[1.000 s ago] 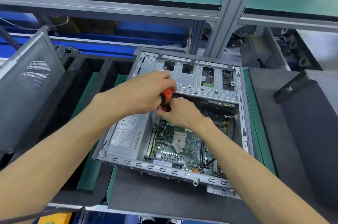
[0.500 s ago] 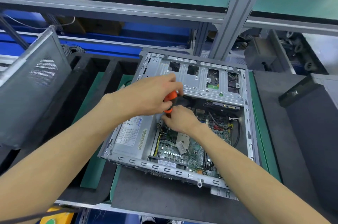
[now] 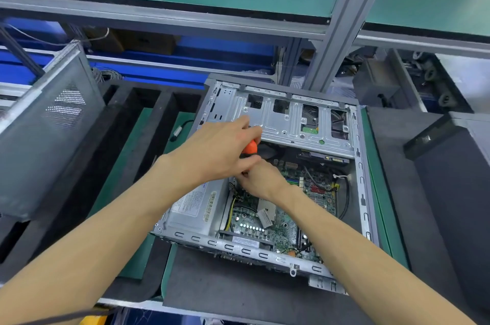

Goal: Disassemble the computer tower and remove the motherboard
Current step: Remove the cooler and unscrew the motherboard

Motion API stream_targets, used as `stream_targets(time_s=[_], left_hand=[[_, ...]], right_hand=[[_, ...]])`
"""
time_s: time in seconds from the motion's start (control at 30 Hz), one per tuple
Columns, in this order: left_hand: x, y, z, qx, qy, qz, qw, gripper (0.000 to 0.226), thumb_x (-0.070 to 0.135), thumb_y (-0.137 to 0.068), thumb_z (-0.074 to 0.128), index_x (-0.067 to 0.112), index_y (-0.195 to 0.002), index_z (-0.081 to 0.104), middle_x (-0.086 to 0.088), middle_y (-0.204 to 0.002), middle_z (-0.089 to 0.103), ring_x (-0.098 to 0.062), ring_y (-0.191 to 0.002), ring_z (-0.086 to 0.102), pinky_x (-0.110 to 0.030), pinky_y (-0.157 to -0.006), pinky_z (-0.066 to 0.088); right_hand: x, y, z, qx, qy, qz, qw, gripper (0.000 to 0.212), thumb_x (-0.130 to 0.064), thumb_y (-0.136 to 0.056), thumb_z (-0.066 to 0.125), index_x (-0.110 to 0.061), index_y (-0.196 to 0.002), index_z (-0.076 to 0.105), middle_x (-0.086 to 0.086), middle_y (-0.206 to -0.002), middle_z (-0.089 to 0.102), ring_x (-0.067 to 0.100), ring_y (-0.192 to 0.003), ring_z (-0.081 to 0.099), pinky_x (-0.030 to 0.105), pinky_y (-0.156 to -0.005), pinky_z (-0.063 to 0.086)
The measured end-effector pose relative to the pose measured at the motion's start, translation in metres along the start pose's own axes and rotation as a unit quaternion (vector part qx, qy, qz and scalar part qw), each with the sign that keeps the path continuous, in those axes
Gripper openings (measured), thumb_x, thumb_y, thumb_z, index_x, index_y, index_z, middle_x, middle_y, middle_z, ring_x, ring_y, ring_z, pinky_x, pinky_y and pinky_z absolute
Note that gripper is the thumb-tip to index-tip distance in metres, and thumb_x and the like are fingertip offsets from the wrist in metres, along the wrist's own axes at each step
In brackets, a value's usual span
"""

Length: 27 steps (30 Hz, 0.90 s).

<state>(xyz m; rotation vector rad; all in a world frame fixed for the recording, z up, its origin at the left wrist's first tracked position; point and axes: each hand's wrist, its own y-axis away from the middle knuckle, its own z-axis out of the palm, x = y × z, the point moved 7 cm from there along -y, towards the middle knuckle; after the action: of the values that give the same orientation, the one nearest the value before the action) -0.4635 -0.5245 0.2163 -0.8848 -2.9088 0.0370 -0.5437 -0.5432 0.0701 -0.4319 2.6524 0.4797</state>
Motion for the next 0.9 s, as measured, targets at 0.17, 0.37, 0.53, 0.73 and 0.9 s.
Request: stream_targets(time_s=[0.17, 0.37, 0.53, 0.73, 0.9], left_hand=[[-0.003, 0.0, 0.008, -0.008, 0.031, 0.015, 0.999, 0.034, 0.045, -0.09, 0.062, 0.037, -0.121, 0.051, 0.007, -0.121, 0.039, -0.009, -0.065, 0.046, -0.024, -0.056, 0.034], [-0.005, -0.001, 0.012, -0.023, 0.038, 0.001, 0.999, 0.023, 0.043, -0.091, 0.059, 0.034, -0.112, 0.057, 0.009, -0.12, 0.043, -0.011, -0.067, 0.05, -0.026, -0.06, 0.034], [-0.007, -0.003, 0.011, -0.02, 0.022, 0.0, 1.0, 0.03, 0.046, -0.092, 0.057, 0.036, -0.119, 0.053, 0.008, -0.118, 0.044, -0.015, -0.068, 0.056, -0.029, -0.061, 0.042], [-0.006, -0.003, 0.009, -0.014, 0.023, 0.007, 1.0, 0.029, 0.05, -0.093, 0.053, 0.037, -0.119, 0.055, 0.01, -0.117, 0.047, -0.014, -0.072, 0.059, -0.029, -0.063, 0.045], [-0.004, -0.006, 0.005, 0.012, 0.049, 0.011, 0.999, 0.031, 0.047, -0.093, 0.056, 0.036, -0.122, 0.053, 0.012, -0.115, 0.048, -0.014, -0.071, 0.057, -0.028, -0.063, 0.041]], right_hand=[[-0.004, 0.002, 0.0, -0.006, -0.014, 0.001, 1.0, 0.033, -0.032, -0.097, 0.05, -0.007, -0.117, 0.06, 0.018, -0.104, 0.067, 0.037, -0.095, 0.064, 0.04, -0.076, 0.055], [-0.004, 0.001, -0.007, 0.038, 0.057, 0.014, 0.998, 0.032, -0.036, -0.096, 0.046, -0.01, -0.097, 0.064, 0.013, -0.092, 0.07, 0.035, -0.086, 0.066, 0.036, -0.068, 0.048], [-0.002, 0.0, -0.001, -0.005, 0.023, 0.002, 1.0, 0.031, -0.032, -0.1, 0.044, -0.005, -0.104, 0.06, 0.018, -0.102, 0.068, 0.039, -0.094, 0.065, 0.036, -0.07, 0.044], [-0.003, 0.001, -0.004, 0.022, 0.052, -0.008, 0.998, 0.044, -0.041, -0.104, 0.038, -0.005, -0.106, 0.064, 0.018, -0.099, 0.068, 0.037, -0.091, 0.065, 0.039, -0.072, 0.048], [-0.002, 0.0, 0.0, -0.003, 0.019, -0.001, 1.0, 0.045, -0.043, -0.103, 0.039, -0.005, -0.116, 0.058, 0.018, -0.102, 0.067, 0.038, -0.093, 0.064, 0.041, -0.074, 0.051]])
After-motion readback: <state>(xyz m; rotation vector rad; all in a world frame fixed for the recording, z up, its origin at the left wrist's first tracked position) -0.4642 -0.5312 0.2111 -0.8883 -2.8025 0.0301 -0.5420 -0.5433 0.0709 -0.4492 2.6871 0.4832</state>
